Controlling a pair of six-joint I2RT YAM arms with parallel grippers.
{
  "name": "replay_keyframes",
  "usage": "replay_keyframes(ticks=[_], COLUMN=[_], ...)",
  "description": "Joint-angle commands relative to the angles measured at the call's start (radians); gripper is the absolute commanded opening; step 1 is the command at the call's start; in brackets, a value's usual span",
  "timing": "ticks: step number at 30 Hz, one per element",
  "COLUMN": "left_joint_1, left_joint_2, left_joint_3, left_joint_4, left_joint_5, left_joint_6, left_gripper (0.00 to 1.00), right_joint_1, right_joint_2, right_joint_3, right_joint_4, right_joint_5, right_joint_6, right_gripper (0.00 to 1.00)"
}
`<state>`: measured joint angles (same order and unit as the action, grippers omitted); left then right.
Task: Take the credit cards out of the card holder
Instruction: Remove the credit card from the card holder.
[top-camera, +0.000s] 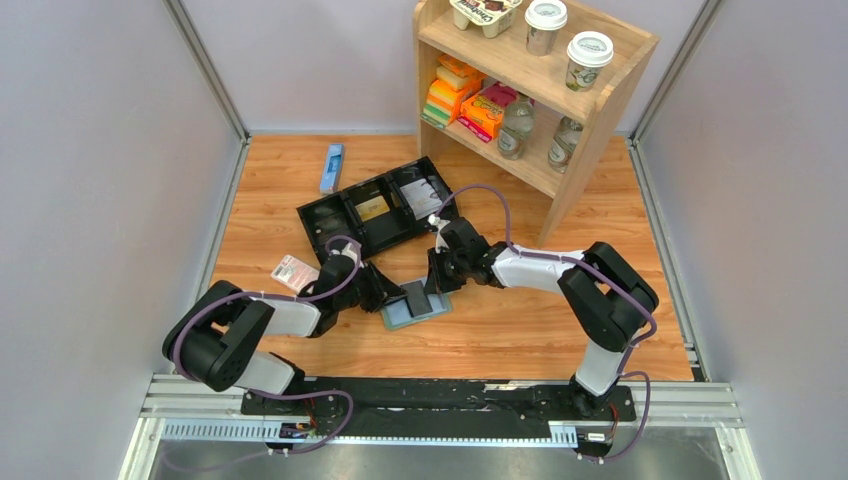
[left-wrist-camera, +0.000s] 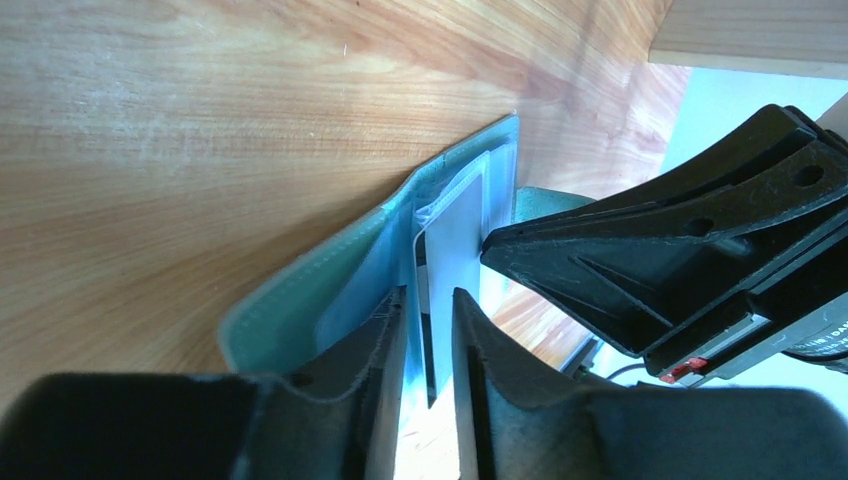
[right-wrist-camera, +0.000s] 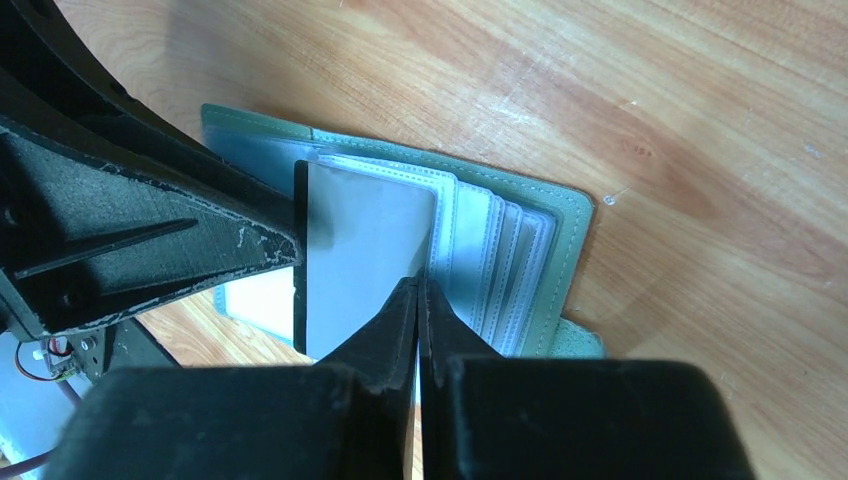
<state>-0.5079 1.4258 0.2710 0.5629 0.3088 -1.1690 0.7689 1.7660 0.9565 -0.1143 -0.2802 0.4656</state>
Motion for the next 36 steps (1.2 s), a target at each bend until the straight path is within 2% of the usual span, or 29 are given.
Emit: replay_keyframes(ticks=[1,5,9,21,30,36], left_joint_1=[0.005,0.005,0.006,0.006,0.017,0.022], left_joint_2=[-0.001,0.001,-0.001,0.006,-0.105,-0.114], left_joint_3=[0.002,-0.004,-0.004,-0.01,-0.041,-0.042], left_joint_4=[0.022,0.019,0.011,0.066,-0.006,-0.026], left_joint_5=[0.021,0.026,0.036,0.062,0.03,0.032], left_joint_6=[-0.012,-0.017,-0.018,-0.02,-0.014,-0.015], left_gripper=[0.34,0.42,0.42,0.11,0.09,0.0], right_joint_1=[-0.002,-0.002,-0.003,-0.006,-0.013,-0.016], right_joint_2=[0.053,0.053,0.055,0.056,0.069,0.069], right_joint_3=[-0.012,-0.013,-0.015,-0.016,-0.016,-0.018], right_joint_4=[-0.061,-0.058,-0.056,-0.053,-0.051,-0.05], right_joint_5=[0.036,0.033,0.032,0.027,0.026,0.027], right_joint_6=[-0.008,-0.008,-0.007,-0.007,0.001,0.002], right_gripper=[0.02,0.02,0.02,0.02,0.01,0.01])
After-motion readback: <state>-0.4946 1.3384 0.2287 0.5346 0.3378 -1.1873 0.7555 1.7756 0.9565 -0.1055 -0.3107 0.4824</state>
